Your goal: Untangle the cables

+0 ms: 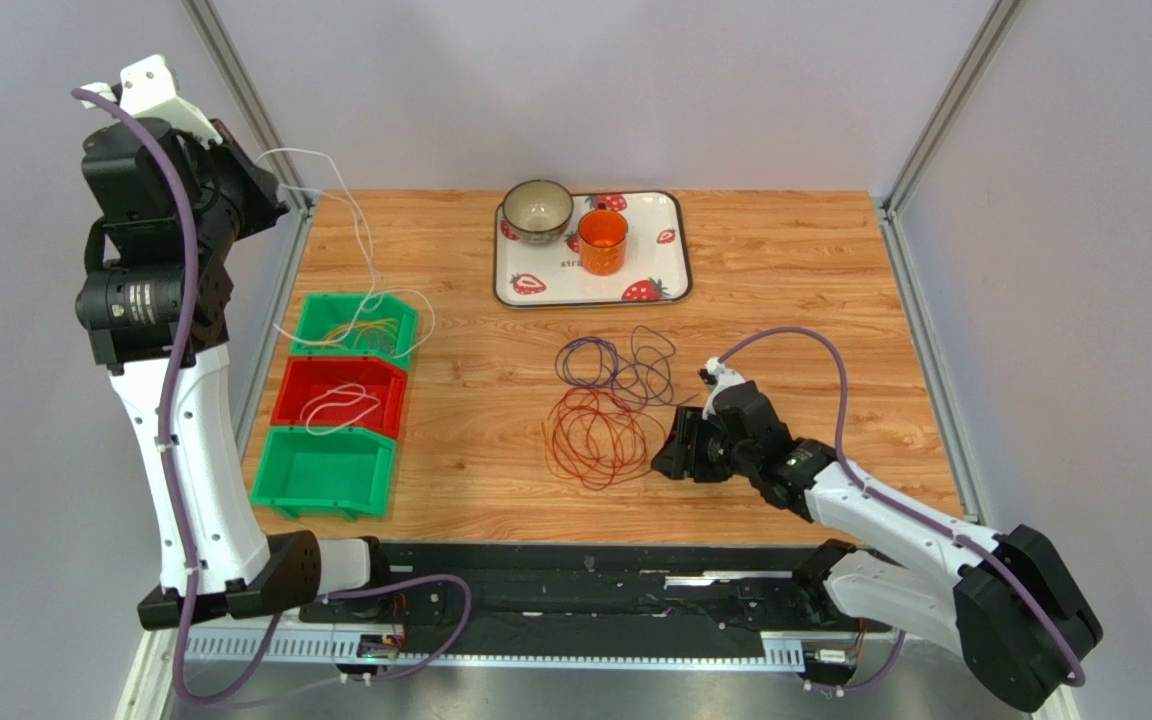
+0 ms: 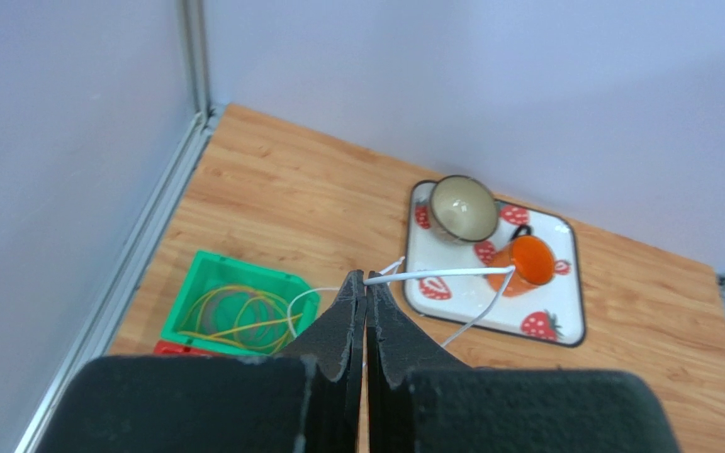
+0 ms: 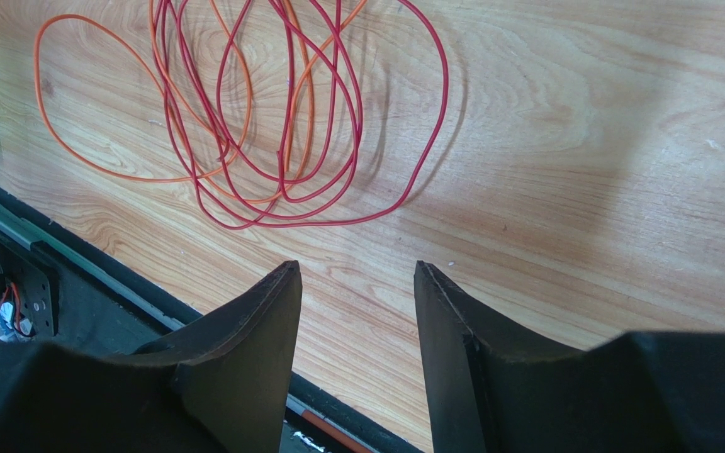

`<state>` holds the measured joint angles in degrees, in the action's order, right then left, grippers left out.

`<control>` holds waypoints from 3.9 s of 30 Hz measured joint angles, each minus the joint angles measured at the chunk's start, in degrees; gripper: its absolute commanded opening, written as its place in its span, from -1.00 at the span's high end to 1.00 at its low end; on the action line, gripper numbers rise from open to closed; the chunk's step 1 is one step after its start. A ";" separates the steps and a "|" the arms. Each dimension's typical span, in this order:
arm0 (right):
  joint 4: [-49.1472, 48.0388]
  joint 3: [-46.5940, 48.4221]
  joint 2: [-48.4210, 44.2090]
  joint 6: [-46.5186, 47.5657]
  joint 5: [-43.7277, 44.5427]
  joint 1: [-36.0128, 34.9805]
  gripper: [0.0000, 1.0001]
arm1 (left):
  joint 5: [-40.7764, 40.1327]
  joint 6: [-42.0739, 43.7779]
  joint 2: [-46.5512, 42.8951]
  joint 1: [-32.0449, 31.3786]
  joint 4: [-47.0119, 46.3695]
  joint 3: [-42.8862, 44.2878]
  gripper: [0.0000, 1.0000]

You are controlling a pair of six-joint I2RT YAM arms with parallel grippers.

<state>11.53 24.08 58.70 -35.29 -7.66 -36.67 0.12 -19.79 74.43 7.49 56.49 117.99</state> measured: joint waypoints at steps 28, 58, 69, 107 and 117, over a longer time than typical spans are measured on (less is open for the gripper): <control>-1.14 -1.77 -2.99 0.17 -0.39 -0.02 -0.02 | -3.17 1.51 -9.88 0.11 -6.62 -1.88 1.00; -1.51 -1.77 -0.55 0.22 -0.90 -0.02 0.00 | -28.11 2.19 -14.36 2.32 -7.91 -12.13 1.00; -1.51 -1.77 -0.57 0.22 -0.90 -0.02 0.01 | -28.50 2.10 -14.97 2.38 -8.15 -9.81 1.00; -1.53 -1.73 1.42 0.63 -1.16 -0.02 0.03 | -42.21 2.38 -7.04 2.80 -9.18 -16.26 1.00; -1.51 -1.60 2.38 0.81 -1.44 -0.02 0.04 | -44.41 3.04 -1.29 2.89 -8.24 -11.67 1.00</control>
<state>10.02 22.48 61.08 -34.48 -9.10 -36.69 -44.29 -16.75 73.14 10.37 48.25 106.32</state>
